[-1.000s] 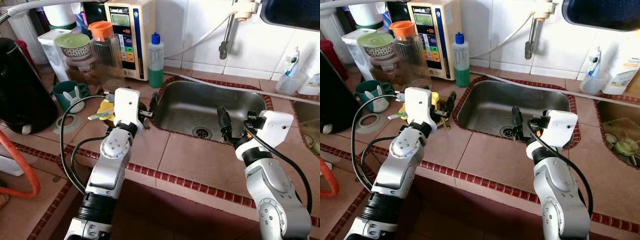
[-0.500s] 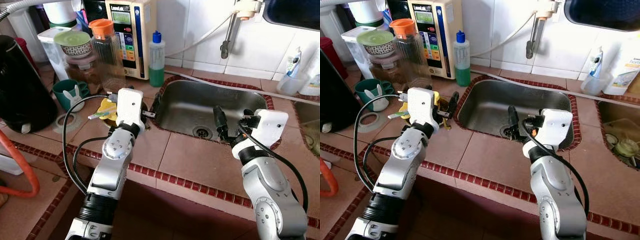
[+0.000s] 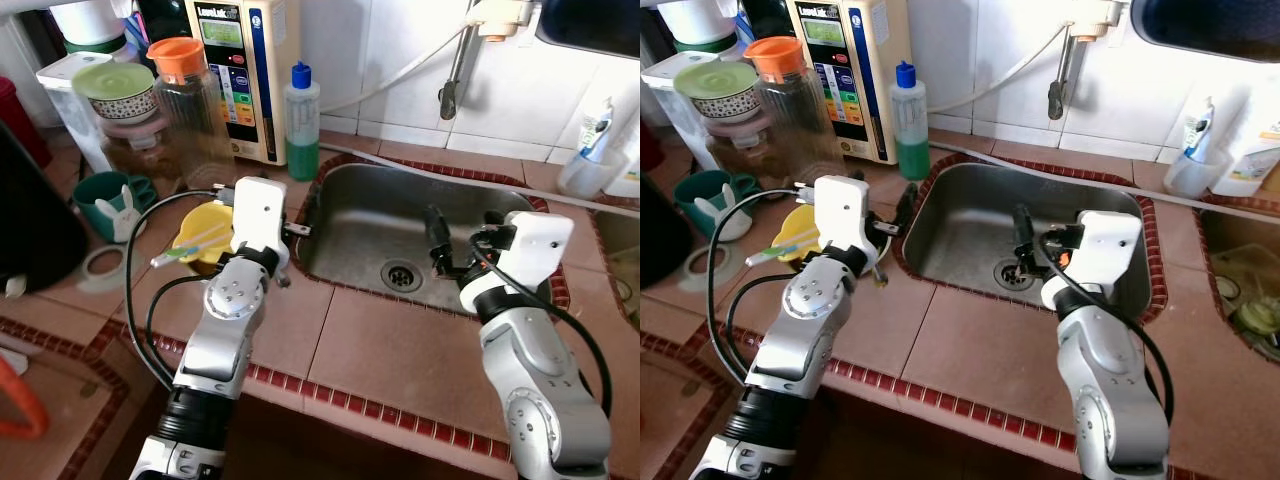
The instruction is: Kitchen organization
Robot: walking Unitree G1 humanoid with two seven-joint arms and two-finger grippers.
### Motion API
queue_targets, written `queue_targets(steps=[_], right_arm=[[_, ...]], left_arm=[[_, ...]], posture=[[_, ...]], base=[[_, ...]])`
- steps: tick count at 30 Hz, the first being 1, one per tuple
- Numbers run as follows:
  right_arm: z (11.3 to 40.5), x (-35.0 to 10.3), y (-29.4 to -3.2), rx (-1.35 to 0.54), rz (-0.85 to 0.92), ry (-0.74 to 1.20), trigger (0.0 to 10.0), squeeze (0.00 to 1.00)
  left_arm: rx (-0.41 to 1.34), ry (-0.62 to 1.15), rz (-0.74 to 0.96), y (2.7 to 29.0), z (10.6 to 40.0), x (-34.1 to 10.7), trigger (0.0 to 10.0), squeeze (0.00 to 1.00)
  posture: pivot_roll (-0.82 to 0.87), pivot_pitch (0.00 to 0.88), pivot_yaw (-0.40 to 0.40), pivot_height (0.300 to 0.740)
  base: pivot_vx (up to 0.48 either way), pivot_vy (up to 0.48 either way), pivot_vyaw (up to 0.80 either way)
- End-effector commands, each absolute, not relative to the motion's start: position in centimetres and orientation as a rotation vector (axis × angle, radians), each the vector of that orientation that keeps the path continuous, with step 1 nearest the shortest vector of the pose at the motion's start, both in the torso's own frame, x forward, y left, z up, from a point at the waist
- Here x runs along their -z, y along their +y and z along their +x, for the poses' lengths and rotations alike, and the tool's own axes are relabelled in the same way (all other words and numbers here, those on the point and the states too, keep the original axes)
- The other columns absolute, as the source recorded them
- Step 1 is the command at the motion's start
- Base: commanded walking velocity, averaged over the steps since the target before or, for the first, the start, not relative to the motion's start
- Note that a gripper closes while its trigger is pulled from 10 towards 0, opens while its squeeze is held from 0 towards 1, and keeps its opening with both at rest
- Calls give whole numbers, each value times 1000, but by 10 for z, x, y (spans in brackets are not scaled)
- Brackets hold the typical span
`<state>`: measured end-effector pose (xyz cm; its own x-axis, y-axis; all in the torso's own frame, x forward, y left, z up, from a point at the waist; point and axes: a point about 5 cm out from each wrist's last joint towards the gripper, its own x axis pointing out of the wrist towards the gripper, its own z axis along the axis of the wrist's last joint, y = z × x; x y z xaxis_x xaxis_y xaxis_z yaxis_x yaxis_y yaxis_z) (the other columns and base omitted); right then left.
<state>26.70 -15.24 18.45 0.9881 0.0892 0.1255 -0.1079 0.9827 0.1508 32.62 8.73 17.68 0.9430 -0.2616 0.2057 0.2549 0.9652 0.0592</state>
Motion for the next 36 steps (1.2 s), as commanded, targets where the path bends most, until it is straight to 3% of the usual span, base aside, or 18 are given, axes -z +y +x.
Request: queue_targets(steps=[1, 30, 36], right_arm=[[267, -186, -157, -82, 147, -127, 10000, 0], [269, -187, -159, -79, 145, -129, 10000, 0], [268, -186, -156, -99, 153, -120, 10000, 0]], left_arm=[[286, -222, 29, 80, 324, -177, 10000, 0], [273, -216, 45, 81, 324, -175, 10000, 0], [69, -241, 123, 106, 329, -179, 10000, 0]], posture=[[22, 0, 14, 740], [25, 0, 17, 740], [27, 0, 10, 740]], base=[[0, 0, 0], [0, 0, 0], [0, 0, 0]])
